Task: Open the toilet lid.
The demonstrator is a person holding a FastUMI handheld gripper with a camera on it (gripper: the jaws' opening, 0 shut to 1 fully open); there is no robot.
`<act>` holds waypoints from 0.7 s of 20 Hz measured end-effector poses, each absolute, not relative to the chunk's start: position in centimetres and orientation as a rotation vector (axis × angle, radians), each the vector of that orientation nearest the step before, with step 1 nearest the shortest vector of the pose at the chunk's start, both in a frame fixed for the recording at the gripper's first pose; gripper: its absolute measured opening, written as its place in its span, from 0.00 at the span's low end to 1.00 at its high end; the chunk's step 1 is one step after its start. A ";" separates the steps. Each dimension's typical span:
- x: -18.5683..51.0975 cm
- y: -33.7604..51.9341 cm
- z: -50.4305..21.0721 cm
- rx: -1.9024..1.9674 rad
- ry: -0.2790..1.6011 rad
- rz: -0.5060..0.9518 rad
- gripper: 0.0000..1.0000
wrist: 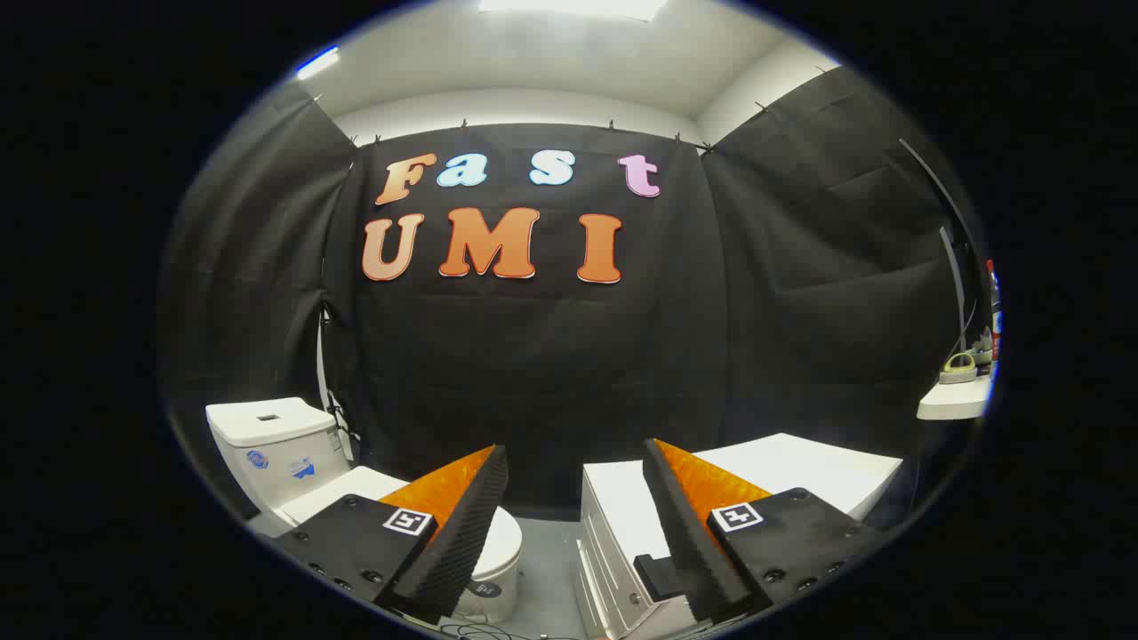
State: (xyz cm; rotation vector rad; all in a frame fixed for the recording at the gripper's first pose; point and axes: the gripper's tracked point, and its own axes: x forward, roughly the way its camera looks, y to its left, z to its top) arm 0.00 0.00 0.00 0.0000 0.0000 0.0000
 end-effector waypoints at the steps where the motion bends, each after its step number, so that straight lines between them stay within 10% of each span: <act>1: 0.1 0.0 0.1 0.000 -0.001 -0.001 0.98; 14: 0.0 0.1 0.0 0.013 0.001 0.005 0.98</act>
